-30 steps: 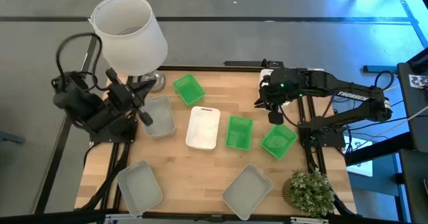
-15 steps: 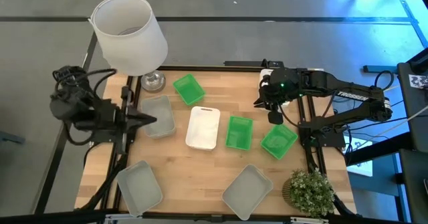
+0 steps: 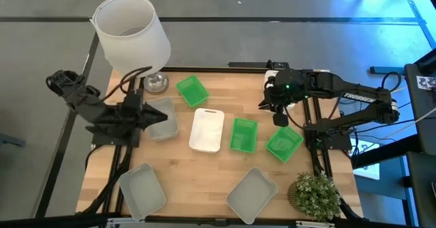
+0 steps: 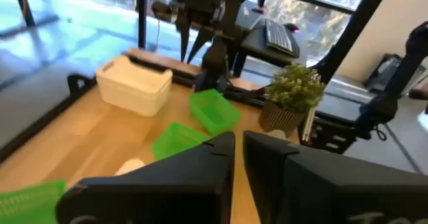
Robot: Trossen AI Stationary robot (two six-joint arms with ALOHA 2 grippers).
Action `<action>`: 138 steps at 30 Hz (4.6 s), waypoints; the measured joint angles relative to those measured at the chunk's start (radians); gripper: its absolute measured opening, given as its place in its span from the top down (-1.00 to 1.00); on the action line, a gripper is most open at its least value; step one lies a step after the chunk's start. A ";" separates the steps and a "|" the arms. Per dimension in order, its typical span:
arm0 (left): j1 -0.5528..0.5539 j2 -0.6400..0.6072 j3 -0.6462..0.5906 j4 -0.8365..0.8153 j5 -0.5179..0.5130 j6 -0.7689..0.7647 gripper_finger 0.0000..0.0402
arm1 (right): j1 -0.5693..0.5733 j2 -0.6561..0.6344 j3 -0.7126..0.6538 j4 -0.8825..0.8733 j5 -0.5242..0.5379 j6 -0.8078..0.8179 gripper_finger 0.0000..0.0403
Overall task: Stack baskets by color
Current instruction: Stack the bottom white bin on top of the top white bin
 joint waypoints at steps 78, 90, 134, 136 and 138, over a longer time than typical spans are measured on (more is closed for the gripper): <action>0.352 0.913 0.000 -0.063 0.598 0.297 0.56 | 0.000 -0.001 0.000 -0.029 -0.140 -0.113 0.76; 0.378 0.991 0.002 -0.054 0.603 0.304 0.93 | 0.000 -0.013 0.000 -0.029 -0.139 -0.111 0.76; 0.811 1.189 0.624 0.543 0.835 0.650 1.00 | -0.003 -0.367 0.000 -0.275 0.555 0.280 0.76; 0.811 1.201 0.624 0.561 0.850 0.632 1.00 | -0.004 -0.361 0.000 -0.316 0.578 0.353 0.76; 0.808 1.208 0.624 0.567 0.842 0.628 1.00 | -0.004 -0.349 0.000 -0.374 0.579 0.433 0.76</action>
